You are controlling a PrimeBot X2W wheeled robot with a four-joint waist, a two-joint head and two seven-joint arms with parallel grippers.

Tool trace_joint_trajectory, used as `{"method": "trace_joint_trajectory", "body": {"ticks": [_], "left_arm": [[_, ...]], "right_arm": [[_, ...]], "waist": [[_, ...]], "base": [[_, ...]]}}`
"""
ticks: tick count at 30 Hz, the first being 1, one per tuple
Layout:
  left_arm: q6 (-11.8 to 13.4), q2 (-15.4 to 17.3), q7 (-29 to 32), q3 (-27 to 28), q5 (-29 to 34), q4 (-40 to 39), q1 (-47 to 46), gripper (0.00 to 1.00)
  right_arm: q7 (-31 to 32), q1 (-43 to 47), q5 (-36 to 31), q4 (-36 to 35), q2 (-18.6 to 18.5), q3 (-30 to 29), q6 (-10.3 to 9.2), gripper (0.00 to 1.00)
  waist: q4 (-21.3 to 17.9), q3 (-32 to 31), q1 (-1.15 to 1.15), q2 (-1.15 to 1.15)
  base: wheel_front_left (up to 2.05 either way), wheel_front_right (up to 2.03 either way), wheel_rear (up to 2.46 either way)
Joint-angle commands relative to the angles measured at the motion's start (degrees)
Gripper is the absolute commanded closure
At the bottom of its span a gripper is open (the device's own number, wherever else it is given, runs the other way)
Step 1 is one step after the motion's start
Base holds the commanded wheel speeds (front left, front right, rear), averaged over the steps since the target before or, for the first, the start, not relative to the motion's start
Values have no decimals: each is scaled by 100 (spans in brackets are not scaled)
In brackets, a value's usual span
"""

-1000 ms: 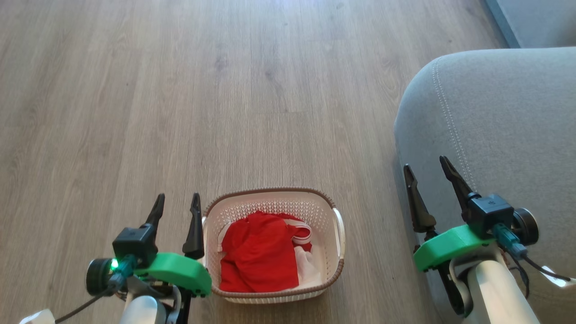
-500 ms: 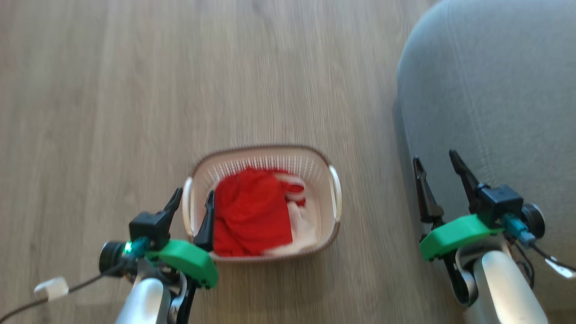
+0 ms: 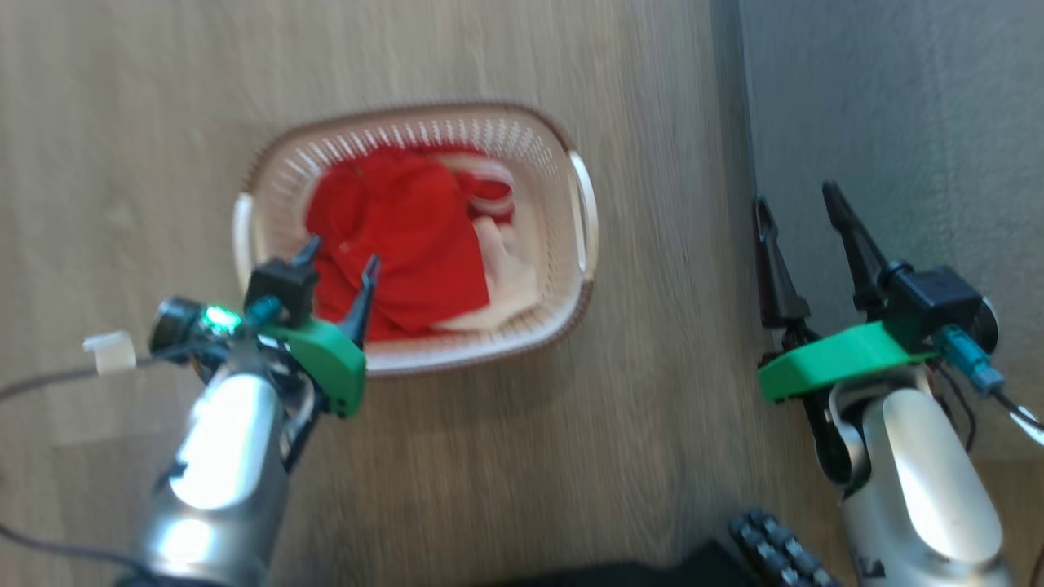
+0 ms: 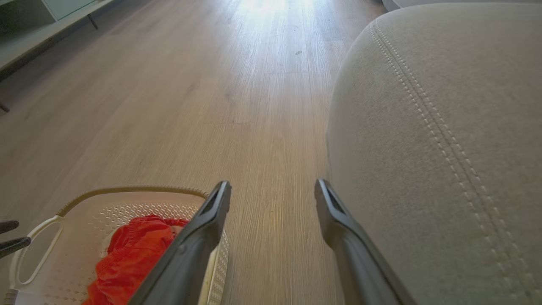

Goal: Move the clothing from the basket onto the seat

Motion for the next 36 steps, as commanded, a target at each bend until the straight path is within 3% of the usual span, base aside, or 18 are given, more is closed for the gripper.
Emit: {"method": "trace_joint_trajectory", "body": {"ticks": [1,12,18,23,36], "left_arm": [[-20,175,-72,90,80,15,-61,0],[-155,642,-72,-753,721,1942,-1783,0],[60,683,59,-834,816,2856,-2610,0],[186,659,170,-976,912,3108,-2948,0],[208,692,922,-1417,1160,3270,-3224,0]], "right_arm": [[-59,5,47,-198,-58,158,41,0],[-59,-213,431,-458,-58,709,41,0],[-59,-215,600,-602,-58,876,41,0],[-59,-106,647,-682,-58,897,41,0],[-59,159,633,-854,-58,992,41,0]], "waist": [[-374,695,-2,0],[-950,1752,-2,0],[-1141,2057,-2,0],[-1189,2142,-2,0],[-1263,2323,-2,0]], "base": [[0,0,0],[0,0,0],[0,0,0],[0,0,0],[0,0,0]]}}
